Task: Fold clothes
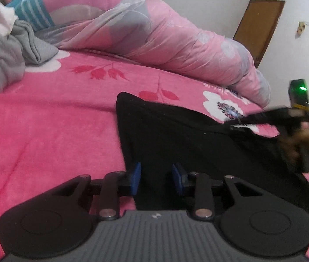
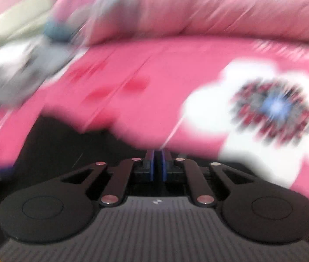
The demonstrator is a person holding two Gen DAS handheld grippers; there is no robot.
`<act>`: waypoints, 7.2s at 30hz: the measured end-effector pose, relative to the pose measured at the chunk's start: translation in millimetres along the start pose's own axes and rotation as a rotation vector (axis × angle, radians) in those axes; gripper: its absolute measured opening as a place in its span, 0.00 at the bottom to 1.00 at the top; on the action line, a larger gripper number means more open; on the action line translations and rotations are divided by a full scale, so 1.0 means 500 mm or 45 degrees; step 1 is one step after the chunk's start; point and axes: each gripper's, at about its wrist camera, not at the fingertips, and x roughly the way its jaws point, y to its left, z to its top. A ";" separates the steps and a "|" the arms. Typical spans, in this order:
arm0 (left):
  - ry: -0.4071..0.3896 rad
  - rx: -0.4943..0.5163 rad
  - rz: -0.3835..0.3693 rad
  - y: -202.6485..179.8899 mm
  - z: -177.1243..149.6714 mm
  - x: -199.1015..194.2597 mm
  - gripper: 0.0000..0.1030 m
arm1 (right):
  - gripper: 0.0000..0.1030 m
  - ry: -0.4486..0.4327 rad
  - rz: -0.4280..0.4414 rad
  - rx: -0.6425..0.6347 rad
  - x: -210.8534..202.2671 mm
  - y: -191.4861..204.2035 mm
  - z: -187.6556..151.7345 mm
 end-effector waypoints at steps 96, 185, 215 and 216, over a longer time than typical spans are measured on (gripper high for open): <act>-0.035 -0.271 -0.254 0.061 0.019 -0.018 0.55 | 0.05 0.140 0.024 -1.030 -0.019 0.170 0.014; -0.002 -0.223 -0.233 0.052 0.018 0.002 0.56 | 0.29 0.301 -0.087 -1.080 -0.102 -0.019 -0.056; -0.003 -0.225 -0.237 0.053 0.018 0.002 0.56 | 0.43 -0.091 -0.326 -0.573 -0.149 -0.121 -0.062; -0.003 -0.225 -0.237 0.053 0.018 0.002 0.56 | 0.43 -0.109 -0.318 -0.464 -0.166 -0.149 -0.062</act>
